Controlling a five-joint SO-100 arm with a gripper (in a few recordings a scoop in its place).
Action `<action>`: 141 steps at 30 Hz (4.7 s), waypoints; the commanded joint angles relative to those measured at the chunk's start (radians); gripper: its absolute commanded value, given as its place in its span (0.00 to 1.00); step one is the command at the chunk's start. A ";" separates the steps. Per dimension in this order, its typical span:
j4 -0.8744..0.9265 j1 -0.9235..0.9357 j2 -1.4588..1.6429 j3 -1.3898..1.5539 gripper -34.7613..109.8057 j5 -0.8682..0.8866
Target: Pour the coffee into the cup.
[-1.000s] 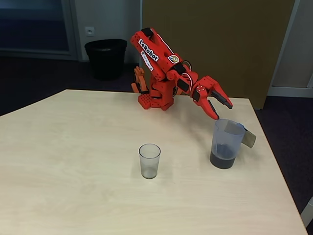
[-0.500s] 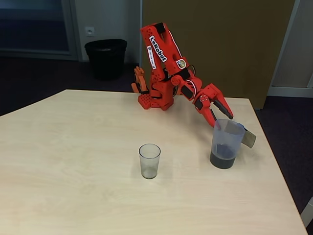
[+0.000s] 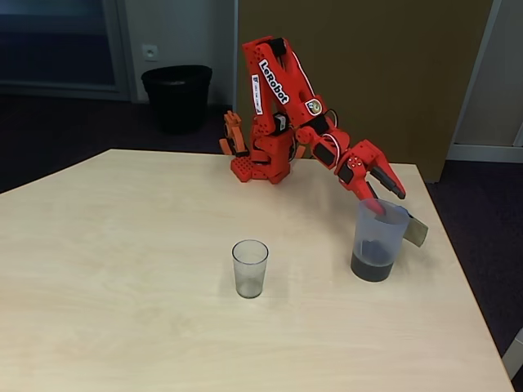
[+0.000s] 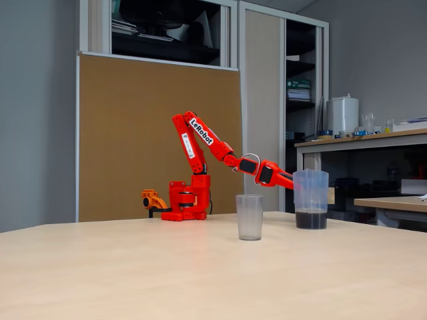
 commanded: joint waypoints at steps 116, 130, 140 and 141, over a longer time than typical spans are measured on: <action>-0.282 0.207 -0.566 -0.365 0.24 -0.189; 0.087 0.270 -0.281 -0.342 0.24 -0.107; 0.351 0.357 -0.058 -0.341 0.24 -0.069; 0.359 0.362 -0.055 -0.341 0.24 -0.067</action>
